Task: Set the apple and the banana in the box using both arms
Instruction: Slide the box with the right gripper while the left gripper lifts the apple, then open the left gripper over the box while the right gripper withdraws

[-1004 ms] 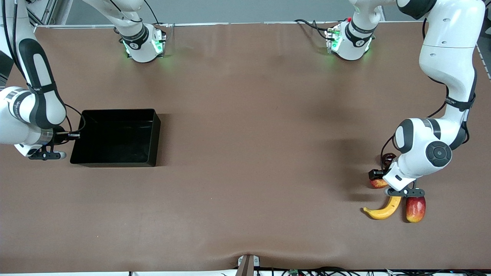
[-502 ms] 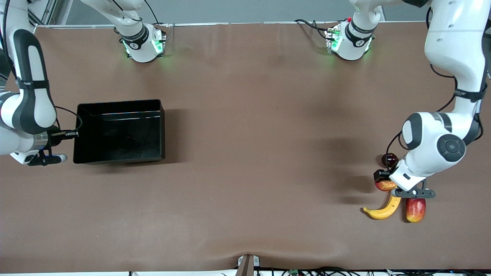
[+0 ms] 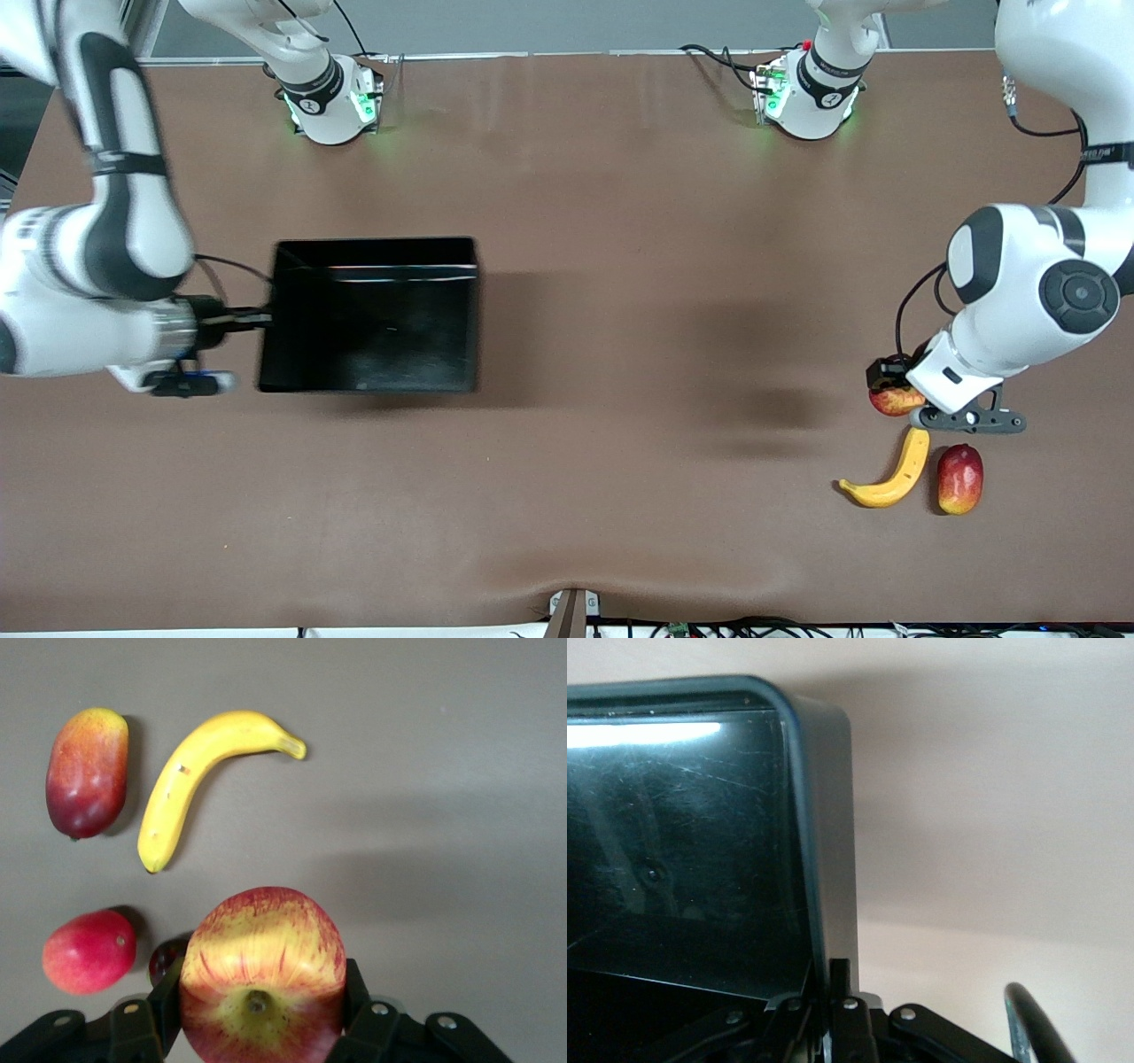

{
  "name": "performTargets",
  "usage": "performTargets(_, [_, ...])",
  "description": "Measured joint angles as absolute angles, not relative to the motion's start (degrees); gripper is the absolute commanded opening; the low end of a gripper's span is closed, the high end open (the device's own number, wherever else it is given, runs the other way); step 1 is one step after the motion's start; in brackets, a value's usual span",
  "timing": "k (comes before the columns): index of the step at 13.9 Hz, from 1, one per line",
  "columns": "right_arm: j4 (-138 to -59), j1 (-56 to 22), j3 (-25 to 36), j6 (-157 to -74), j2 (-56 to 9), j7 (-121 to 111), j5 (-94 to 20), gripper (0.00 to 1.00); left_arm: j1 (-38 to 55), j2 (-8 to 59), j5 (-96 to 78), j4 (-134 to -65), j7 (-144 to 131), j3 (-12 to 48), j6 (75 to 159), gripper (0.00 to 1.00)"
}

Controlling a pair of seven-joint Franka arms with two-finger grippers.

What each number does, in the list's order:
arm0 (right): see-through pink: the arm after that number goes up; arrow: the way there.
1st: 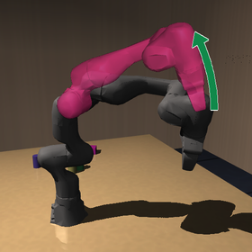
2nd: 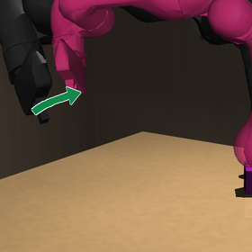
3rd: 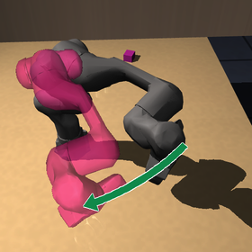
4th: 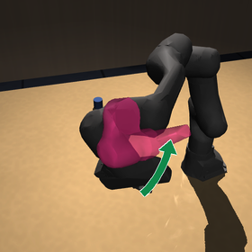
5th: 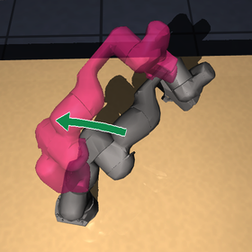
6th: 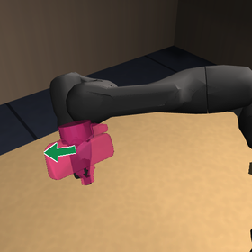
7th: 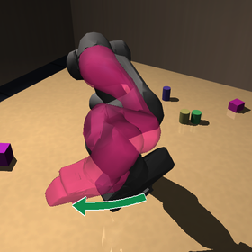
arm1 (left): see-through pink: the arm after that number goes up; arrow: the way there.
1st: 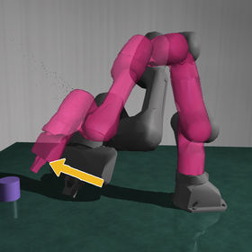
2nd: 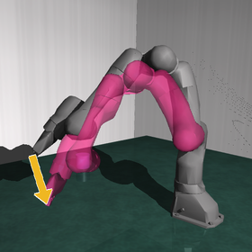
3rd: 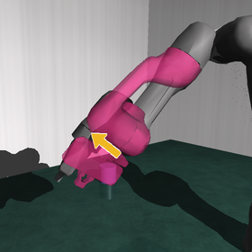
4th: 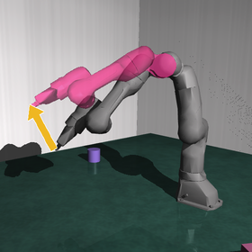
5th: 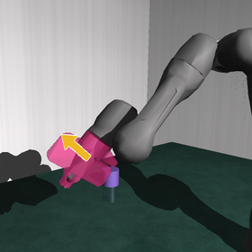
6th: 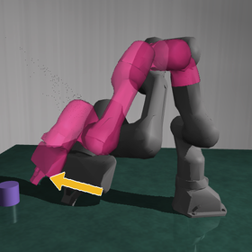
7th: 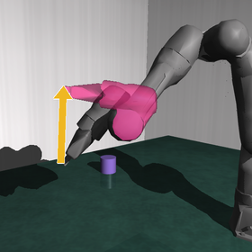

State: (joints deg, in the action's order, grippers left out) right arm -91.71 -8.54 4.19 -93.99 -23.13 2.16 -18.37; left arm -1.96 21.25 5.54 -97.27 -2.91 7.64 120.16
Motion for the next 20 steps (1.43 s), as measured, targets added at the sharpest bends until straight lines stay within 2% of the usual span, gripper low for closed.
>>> performTargets(5, [-91.8,-22.8,4.2,-107.8,-26.7,19.5,-21.8,0.00,-1.7,17.6,5.5,-97.0,-12.3,14.4,114.8,0.00])
performTargets(11, [-91.0,-32.5,4.2,-120.7,-35.2,26.3,-25.4,0.01,-1.4,16.6,5.5,-96.2,-26.3,23.6,109.4,0.00])
performTargets(12, [-90.2,-33.8,4.2,-121.4,-36.8,28.0,-25.6,0.44,-1.4,16.6,5.5,-96.2,-27.6,24.7,109.1,0.00])
performTargets(13, [-89.3,-34.8,4.2,-122.3,-38.1,29.6,-25.6,0.99,-1.2,16.7,5.5,-96.3,-28.8,25.8,109.0,0.00])
performTargets(17, [-85.7,-36.2,4.7,-124.3,-39.6,30.7,-23.2,1.00,4.1,19.0,7.4,-96.4,-34.5,26.9,109.9,0.00])
performTargets(20, [-80.6,-34.0,6.1,-118.6,-38.8,30.8,-19.2,1.00,8.7,23.4,12.1,-95.7,-41.0,26.9,112.0,0.00])
